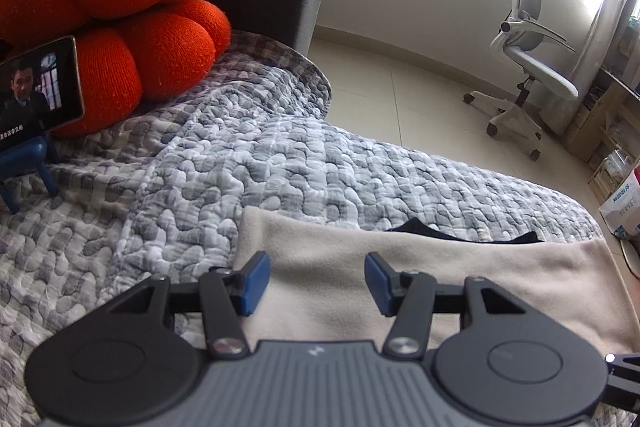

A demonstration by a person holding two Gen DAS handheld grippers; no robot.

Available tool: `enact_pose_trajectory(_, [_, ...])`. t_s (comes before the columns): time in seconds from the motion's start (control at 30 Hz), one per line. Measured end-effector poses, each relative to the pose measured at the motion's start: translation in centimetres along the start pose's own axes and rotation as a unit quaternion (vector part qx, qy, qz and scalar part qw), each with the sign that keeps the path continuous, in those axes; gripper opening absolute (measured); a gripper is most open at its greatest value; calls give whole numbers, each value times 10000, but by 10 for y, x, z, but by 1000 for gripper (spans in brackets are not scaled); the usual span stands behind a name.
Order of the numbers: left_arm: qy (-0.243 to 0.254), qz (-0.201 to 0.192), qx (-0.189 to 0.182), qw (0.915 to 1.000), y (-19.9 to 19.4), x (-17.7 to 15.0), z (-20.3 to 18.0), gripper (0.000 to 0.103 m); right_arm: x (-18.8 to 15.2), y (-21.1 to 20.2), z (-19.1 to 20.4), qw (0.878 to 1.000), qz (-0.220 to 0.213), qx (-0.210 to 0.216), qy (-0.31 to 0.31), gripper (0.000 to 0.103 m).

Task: Fold clothes

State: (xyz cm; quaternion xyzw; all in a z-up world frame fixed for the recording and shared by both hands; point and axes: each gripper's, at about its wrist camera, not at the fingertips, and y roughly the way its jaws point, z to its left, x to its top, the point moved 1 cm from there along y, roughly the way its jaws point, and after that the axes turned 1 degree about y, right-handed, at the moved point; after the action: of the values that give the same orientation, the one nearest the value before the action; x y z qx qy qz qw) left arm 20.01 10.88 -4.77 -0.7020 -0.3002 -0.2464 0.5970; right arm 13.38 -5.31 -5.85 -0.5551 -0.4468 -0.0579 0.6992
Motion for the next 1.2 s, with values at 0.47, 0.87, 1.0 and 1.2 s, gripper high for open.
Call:
enact_pose_trajectory(0.47, [-240, -86, 189, 9995, 1, 1, 9, 54, -2, 2, 0, 10000, -52, 15, 38, 22])
enact_pose_trajectory(0.87, [-1066, -433, 252, 9930, -19, 16, 49, 54, -6, -11, -3, 9999, -53, 97, 97, 22])
enact_pose_trajectory(1.0, [-1245, -306, 230, 9915, -19, 12, 54, 54, -7, -13, -1, 9999, -85, 86, 75, 22])
enact_pose_trajectory(1.2, [-960, -320, 296, 9944, -25, 5, 39, 54, -11, -10, 1, 9999, -42, 104, 26, 22])
